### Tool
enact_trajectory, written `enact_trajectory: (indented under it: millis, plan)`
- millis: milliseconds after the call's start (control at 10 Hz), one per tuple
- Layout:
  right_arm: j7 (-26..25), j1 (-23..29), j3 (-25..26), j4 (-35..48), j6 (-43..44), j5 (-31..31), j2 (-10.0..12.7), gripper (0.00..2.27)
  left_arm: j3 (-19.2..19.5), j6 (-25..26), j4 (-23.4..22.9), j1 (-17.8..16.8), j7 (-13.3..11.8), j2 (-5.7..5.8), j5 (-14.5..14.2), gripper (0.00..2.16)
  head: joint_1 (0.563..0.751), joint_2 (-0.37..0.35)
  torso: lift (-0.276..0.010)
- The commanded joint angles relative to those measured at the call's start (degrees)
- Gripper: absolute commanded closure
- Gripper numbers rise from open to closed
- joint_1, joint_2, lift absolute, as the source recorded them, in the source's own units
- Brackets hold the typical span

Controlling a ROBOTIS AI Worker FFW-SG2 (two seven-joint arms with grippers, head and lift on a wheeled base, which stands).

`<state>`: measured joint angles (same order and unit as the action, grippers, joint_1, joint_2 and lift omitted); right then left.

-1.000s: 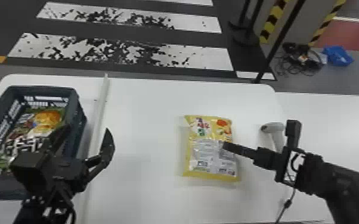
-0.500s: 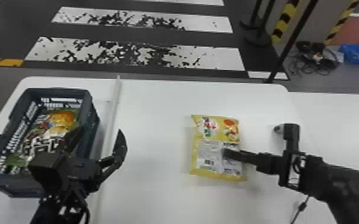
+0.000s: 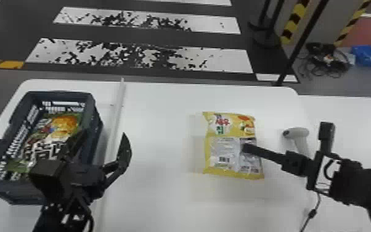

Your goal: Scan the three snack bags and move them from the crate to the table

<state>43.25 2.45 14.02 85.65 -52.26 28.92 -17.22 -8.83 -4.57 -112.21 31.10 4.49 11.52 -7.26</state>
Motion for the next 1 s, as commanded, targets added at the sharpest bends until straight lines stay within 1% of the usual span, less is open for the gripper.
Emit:
enact_trajectory:
  millis: [0, 100, 200, 300, 400, 500, 600, 700, 800, 900]
  plan:
    - [0.00, 1.94, 4.97, 5.23, -1.31, 3.42, 0.08, 2.25, -0.05, -0.22, 0.06, 0.01, -0.10, -0.01, 0.06, 0.03, 0.695, -0.097, -0.062]
    - [-0.27, 2.29, 8.13, 6.81, -0.96, 5.97, 0.25, 2.25, -0.05, -0.04, 0.15, -0.16, -0.10, -0.01, 0.15, 0.03, 0.695, -0.106, -0.062]
    - [-2.46, 2.21, 11.12, 6.98, 2.91, 7.29, 1.05, 2.25, -0.05, -0.04, 0.06, -0.25, -0.19, 0.08, 0.15, 0.03, 0.695, -0.126, -0.062]
    - [-5.80, 1.86, 14.72, 6.46, 5.19, 8.87, 1.84, 2.25, -0.05, -0.04, -0.12, 0.01, -0.19, 0.34, 0.15, 0.03, 0.695, -0.153, -0.062]
    - [-9.41, 1.33, 17.97, 4.26, 9.76, 12.82, 1.84, 2.25, 0.13, -0.22, -0.20, 0.45, -0.19, 0.52, 0.15, 0.03, 0.695, -0.193, -0.062]
    - [-10.90, -0.25, 19.64, 0.48, 18.38, 13.18, 1.48, 2.25, 0.21, -0.22, -0.29, 0.54, -0.19, 0.69, 0.15, 0.03, 0.695, -0.245, -0.062]
    - [-13.10, -2.45, 20.35, -4.79, 24.88, 13.18, 1.05, 2.25, 0.21, -0.22, -0.29, 0.54, -0.28, 0.69, 0.06, 0.03, 0.695, -0.292, -0.062]
    - [-17.23, -3.68, 20.61, -9.72, 32.97, 13.09, 0.61, 2.24, 0.21, -0.04, 0.06, 0.27, -0.45, 0.69, 0.06, 0.03, 0.695, -0.316, -0.062]
    - [-20.22, -5.09, 20.52, -14.20, 36.83, 12.65, 0.25, 2.24, 0.21, -0.22, 0.32, 0.10, -0.54, 0.69, -0.03, 0.03, 0.695, -0.350, -0.062]
    - [-25.84, -5.35, 20.35, -17.10, 40.70, 12.12, 0.25, 2.24, 0.21, -0.22, 0.59, -0.16, -0.72, 0.69, -0.47, 0.03, 0.695, -0.350, -0.062]
